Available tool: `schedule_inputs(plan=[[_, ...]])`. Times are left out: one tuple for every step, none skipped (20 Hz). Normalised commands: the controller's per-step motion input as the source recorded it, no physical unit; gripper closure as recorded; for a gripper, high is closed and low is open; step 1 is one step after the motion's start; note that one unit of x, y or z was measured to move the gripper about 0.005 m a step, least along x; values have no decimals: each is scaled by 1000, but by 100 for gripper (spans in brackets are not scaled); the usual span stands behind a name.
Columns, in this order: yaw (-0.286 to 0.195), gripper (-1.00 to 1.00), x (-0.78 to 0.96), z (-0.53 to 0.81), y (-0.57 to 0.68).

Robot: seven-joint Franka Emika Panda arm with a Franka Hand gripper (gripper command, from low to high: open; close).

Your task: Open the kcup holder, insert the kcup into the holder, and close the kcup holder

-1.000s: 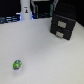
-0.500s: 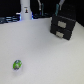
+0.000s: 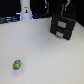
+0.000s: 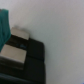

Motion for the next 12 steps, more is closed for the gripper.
schedule_inputs(plan=[[-161, -100, -353, -126, 666], [-157, -100, -347, -131, 677], [-153, -100, -350, -134, 687], [-147, -100, -355, -142, 692], [-144, -100, -345, -164, 692], [-140, -100, -333, -177, 687], [-136, -100, -324, -189, 682], [-133, -100, -308, -212, 666], [-129, -100, -297, -234, 652], [-126, -100, -273, -260, 632], [-125, -100, -245, -283, 603], [-122, -100, -215, -303, 569]])
